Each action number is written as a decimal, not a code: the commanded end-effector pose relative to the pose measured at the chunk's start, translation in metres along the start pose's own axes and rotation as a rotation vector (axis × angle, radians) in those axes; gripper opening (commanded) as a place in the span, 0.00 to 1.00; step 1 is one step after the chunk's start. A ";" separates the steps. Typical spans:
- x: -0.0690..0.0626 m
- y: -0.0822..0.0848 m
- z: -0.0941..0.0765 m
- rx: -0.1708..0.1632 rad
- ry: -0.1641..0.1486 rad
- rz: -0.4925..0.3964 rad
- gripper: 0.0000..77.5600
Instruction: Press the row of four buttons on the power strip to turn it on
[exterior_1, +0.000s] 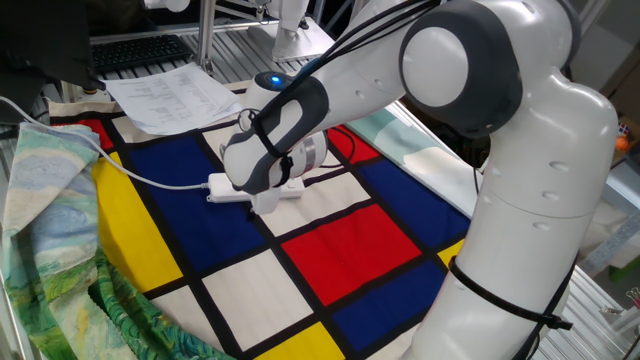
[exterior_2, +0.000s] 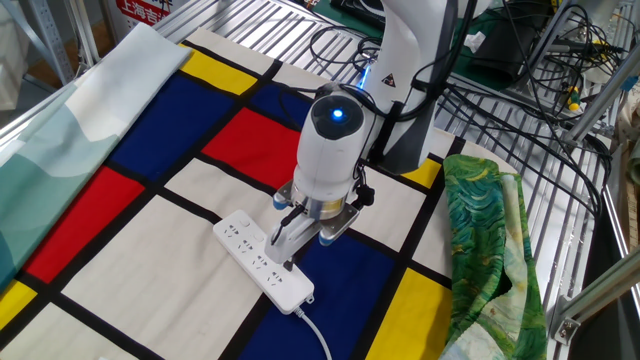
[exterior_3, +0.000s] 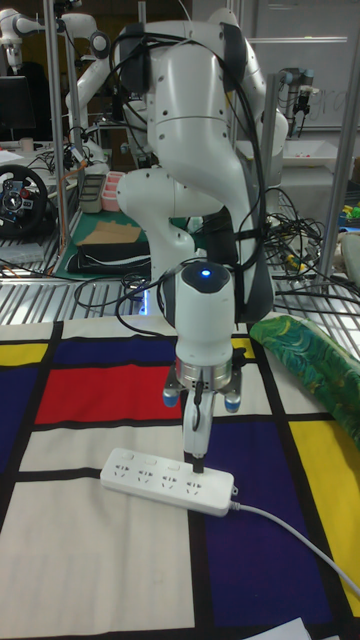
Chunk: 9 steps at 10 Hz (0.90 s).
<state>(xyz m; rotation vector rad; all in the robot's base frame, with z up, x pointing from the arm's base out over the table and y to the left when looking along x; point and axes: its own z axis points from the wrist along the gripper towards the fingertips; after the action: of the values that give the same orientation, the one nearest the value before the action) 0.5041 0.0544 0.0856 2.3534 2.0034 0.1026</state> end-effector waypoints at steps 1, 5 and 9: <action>-0.002 -0.001 -0.001 -0.009 -0.005 0.018 1.00; -0.002 -0.001 -0.001 -0.010 -0.003 0.028 1.00; 0.000 0.000 -0.002 -0.010 0.001 0.026 1.00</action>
<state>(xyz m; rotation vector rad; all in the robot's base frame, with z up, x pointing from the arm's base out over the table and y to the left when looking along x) 0.5024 0.0532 0.0857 2.3743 1.9683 0.1054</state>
